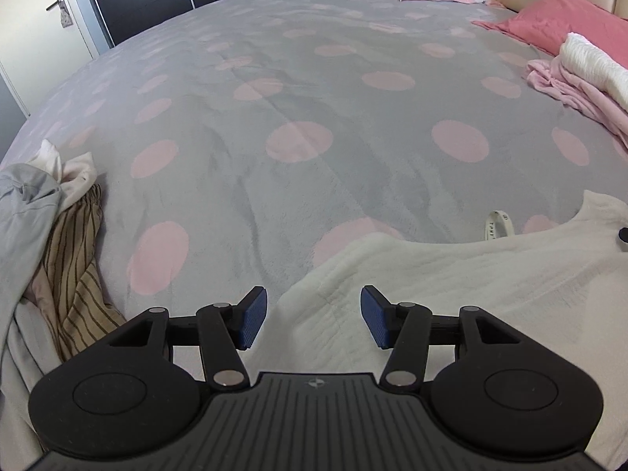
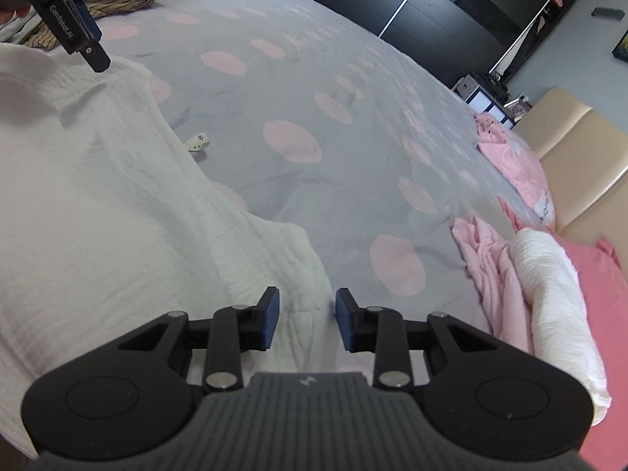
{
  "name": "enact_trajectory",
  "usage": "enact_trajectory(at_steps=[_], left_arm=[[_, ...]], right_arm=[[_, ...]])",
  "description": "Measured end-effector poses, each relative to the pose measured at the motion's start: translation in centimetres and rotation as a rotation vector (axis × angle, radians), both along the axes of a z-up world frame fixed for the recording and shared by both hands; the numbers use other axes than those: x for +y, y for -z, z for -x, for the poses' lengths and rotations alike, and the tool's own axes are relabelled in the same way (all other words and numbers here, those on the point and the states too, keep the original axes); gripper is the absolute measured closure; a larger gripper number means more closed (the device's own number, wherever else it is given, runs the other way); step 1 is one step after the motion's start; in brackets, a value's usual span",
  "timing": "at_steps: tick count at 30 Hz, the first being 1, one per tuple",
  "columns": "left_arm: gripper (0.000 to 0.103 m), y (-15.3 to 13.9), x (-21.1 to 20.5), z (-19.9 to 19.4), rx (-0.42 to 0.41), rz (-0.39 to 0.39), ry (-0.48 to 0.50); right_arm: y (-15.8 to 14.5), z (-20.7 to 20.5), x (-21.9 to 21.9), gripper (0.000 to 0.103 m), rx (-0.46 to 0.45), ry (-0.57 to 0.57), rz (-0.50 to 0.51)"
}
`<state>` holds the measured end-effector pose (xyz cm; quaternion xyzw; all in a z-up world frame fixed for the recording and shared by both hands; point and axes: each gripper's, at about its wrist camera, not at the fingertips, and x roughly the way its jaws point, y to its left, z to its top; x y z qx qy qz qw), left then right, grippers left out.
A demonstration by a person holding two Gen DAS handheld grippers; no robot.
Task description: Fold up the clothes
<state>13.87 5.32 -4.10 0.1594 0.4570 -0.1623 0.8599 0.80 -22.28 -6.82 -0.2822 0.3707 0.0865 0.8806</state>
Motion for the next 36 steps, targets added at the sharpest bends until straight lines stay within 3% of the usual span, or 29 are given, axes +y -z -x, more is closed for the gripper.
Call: enact_trajectory(at_steps=[2,4,11,17,20,24,27,32,35,36], left_arm=[[0.052,0.3,-0.2,-0.2,0.000,-0.015,0.012],[0.052,0.5,-0.4,-0.2,-0.006,-0.031,0.027],[0.047,1.0,-1.0,-1.1,-0.018,-0.053,0.079],[0.049,1.9,-1.4,-2.1,0.033,-0.053,0.073],[0.071,1.7,-1.5,-2.3,0.072,-0.022,0.071],[0.083,1.4,-2.8,-1.1,0.036,-0.103,0.110],[0.083,1.4,-3.2,-0.4,0.008,-0.146,0.120],[0.079,1.8,-2.9,-0.2,0.008,-0.148,0.109],[0.079,1.9,-2.7,-0.1,0.022,-0.144,0.110],[0.083,1.8,-2.6,-0.1,0.022,-0.143,0.113]], right_arm=[[0.1,-0.2,-0.2,0.072,0.019,0.015,-0.013],[-0.1,-0.3,-0.7,0.083,0.031,0.040,-0.056],[-1.2,-0.9,-2.7,0.087,0.087,0.124,-0.265],[-1.1,-0.7,-2.9,0.087,0.094,0.127,-0.269],[-1.0,-0.6,-3.1,0.087,0.090,0.126,-0.270],[-1.0,-0.4,-3.1,0.082,0.073,0.119,-0.266],[-1.0,-0.2,-3.1,0.075,0.048,0.111,-0.244],[-0.6,-0.4,-3.2,0.075,0.059,0.114,-0.222],[-0.6,-0.6,-3.3,0.085,0.076,0.121,-0.234],[-0.7,-0.6,-3.3,0.085,0.079,0.122,-0.238]])
